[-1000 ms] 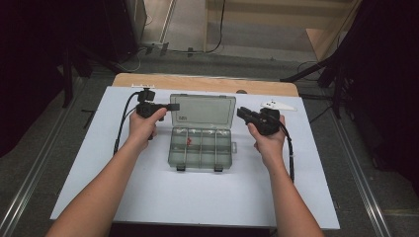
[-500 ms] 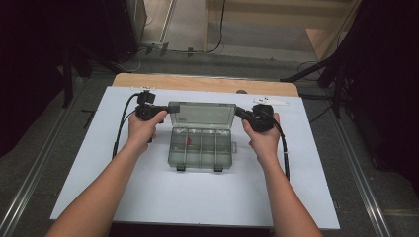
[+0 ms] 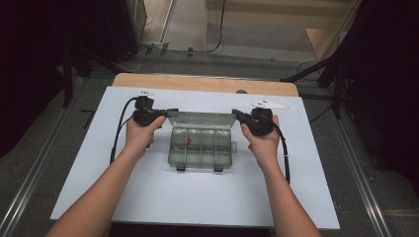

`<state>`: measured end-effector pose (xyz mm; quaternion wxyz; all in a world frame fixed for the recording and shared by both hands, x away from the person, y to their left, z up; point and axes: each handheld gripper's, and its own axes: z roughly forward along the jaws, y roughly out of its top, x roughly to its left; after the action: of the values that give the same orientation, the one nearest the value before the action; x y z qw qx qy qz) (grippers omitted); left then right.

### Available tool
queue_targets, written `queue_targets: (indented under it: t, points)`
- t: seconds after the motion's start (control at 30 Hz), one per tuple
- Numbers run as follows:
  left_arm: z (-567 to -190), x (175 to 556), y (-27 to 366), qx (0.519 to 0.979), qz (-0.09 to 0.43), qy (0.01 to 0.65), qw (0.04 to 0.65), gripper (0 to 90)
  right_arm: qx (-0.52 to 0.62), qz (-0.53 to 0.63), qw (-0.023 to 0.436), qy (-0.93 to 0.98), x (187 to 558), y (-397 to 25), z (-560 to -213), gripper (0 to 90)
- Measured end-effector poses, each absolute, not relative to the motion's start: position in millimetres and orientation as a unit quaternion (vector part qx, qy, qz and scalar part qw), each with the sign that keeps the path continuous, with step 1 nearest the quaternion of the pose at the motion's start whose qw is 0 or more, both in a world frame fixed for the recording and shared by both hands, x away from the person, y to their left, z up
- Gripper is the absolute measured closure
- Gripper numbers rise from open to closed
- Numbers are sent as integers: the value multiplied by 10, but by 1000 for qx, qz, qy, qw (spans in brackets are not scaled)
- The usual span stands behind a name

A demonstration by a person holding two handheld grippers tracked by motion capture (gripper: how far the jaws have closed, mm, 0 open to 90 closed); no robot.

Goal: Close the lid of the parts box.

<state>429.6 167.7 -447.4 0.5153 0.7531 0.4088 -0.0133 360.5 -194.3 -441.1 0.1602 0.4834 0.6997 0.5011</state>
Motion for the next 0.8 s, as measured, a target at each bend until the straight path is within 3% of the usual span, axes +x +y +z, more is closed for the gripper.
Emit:
queue_targets:
  t: [0.8]
  points:
    - [-4470, 3767, 1670, 767, 28, 360, 530, 900, 450, 507, 172, 715, 3169, -1896, -4582, 900]
